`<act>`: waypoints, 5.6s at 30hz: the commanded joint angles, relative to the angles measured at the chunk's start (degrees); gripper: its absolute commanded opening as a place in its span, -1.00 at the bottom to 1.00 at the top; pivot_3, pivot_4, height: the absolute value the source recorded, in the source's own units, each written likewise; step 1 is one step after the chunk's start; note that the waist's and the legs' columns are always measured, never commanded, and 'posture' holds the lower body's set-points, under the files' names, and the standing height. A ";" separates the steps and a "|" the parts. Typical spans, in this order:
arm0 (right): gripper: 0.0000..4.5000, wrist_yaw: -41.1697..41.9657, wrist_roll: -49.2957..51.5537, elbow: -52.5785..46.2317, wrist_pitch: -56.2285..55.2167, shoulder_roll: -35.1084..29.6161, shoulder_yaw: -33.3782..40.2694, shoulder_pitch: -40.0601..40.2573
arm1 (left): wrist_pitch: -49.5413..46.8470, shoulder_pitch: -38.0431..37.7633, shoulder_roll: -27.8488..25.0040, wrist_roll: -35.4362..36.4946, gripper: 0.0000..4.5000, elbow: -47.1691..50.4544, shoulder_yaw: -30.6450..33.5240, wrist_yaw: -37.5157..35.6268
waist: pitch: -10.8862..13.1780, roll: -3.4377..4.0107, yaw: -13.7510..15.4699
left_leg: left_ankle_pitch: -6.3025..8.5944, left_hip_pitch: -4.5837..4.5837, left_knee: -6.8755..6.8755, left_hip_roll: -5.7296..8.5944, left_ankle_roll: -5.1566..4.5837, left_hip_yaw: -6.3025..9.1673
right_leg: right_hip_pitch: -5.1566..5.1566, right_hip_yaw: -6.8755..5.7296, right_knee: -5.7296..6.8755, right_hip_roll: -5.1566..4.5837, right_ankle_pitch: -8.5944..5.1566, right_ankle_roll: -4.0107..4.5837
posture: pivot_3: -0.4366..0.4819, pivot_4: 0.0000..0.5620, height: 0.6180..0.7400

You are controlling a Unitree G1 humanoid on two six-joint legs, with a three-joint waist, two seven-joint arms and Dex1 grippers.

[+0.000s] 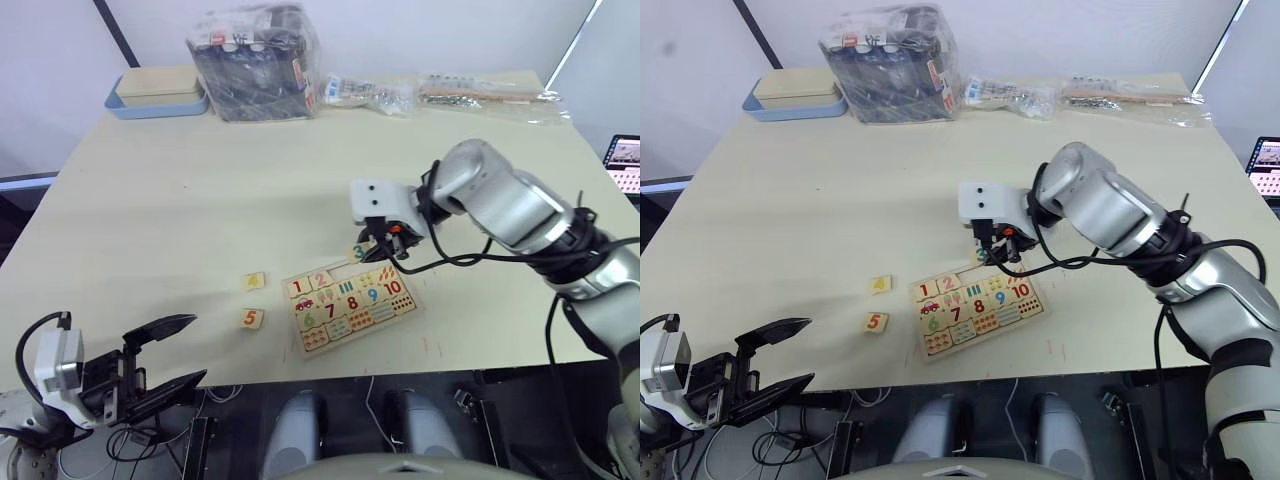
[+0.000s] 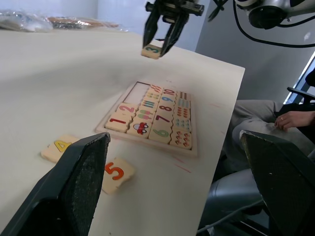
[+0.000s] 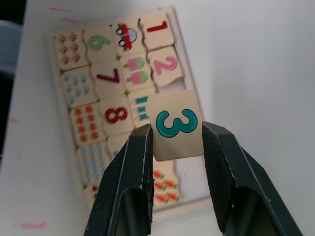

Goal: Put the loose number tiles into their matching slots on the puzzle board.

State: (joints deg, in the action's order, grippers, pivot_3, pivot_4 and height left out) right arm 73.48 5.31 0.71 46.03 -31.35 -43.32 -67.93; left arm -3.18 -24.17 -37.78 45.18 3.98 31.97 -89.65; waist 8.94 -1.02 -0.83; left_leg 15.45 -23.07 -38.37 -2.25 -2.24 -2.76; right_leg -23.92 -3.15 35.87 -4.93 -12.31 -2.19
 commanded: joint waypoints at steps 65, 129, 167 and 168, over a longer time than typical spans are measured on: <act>-0.60 6.47 -18.18 20.66 -15.02 17.21 -2.94 0.89 | 4.62 -1.40 2.35 -0.31 1.00 -1.97 1.54 -1.43 | 0.17 0.28 -0.48 | -0.02 0.06 0.03 0.02 0.04 -0.02 | 0.01 0.00 0.05 0.15 0.00 0.00 | -0.05 -0.47 1.00; -0.60 7.48 -20.82 22.76 -16.25 18.64 -2.35 -0.11 | 4.58 -0.88 3.46 -1.08 1.00 -0.73 0.76 0.01 | 0.18 0.30 -1.33 | -0.02 0.06 0.03 -0.01 0.04 -0.01 | 0.01 0.00 0.05 0.11 0.00 0.00 | -0.05 -0.47 1.00; -0.99 -0.09 -10.58 16.77 -13.26 12.78 13.39 10.76 | 5.31 0.10 3.12 -1.16 1.00 -2.05 0.19 0.60 | 0.10 0.15 -1.29 | -0.01 0.06 0.04 0.00 0.03 -0.01 | 0.03 0.01 0.04 0.04 0.01 0.00 | -0.05 -0.47 1.00; -0.99 -0.40 -10.71 16.84 -13.42 12.74 13.18 10.86 | 5.23 0.22 3.01 -1.17 1.00 -2.13 0.21 0.56 | 0.09 0.15 -1.32 | -0.01 0.06 0.04 0.00 0.03 -0.01 | 0.03 0.01 0.04 0.04 0.01 0.00 | -0.05 -0.47 1.00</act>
State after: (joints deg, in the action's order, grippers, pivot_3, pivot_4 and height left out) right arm 73.79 -5.53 19.93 32.86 -18.20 -31.47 -56.56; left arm 1.70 -23.73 -34.04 43.85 1.72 31.49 -88.97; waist 9.03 -0.87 -2.15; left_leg 15.44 -23.01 -38.33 -2.25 -2.21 -2.78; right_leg -23.89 -3.14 35.91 -4.88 -12.31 -2.19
